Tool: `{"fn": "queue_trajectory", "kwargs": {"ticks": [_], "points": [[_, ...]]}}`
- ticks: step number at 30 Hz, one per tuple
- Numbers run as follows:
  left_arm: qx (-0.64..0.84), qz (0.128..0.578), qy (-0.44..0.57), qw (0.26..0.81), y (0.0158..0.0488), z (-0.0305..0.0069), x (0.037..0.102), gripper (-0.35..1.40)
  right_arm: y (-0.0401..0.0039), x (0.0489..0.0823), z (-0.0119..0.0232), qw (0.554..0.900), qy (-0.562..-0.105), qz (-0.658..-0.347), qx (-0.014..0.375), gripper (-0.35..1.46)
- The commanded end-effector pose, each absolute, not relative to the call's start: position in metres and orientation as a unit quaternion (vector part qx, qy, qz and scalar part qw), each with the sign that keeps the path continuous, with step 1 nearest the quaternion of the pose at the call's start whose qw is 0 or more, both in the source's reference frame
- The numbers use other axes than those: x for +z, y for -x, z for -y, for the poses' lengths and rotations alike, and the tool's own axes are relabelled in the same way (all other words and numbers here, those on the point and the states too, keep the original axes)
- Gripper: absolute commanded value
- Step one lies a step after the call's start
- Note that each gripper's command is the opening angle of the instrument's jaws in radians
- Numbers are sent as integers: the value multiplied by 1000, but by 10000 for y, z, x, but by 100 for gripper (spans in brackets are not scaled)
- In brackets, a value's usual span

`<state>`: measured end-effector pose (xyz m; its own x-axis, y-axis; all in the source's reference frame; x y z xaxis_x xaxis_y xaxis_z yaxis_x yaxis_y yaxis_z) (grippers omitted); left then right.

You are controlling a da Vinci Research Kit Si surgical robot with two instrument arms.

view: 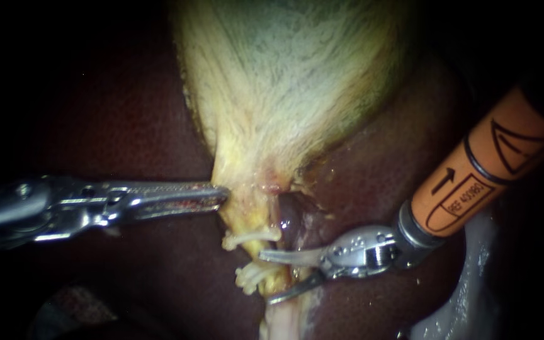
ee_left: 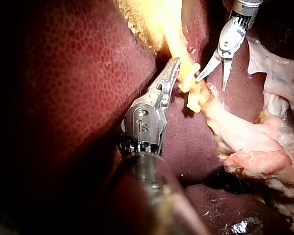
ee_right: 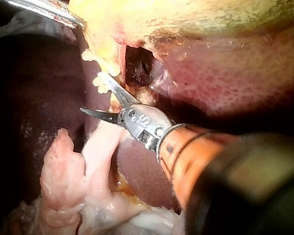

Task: Go to the cutting position left tube

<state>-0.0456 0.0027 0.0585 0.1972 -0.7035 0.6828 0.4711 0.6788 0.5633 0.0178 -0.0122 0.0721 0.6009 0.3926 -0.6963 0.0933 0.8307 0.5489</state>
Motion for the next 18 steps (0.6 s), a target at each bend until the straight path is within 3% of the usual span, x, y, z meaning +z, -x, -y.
{"fn": "queue_trajectory", "kwargs": {"ticks": [1,18], "points": [[-384,504,-115,765,456,-26,584,-35,-177,723,122,854,-274,-433,88,130],[-386,503,-113,765,460,-21,572,-35,-170,742,111,876,-257,-398,89,130]]}}
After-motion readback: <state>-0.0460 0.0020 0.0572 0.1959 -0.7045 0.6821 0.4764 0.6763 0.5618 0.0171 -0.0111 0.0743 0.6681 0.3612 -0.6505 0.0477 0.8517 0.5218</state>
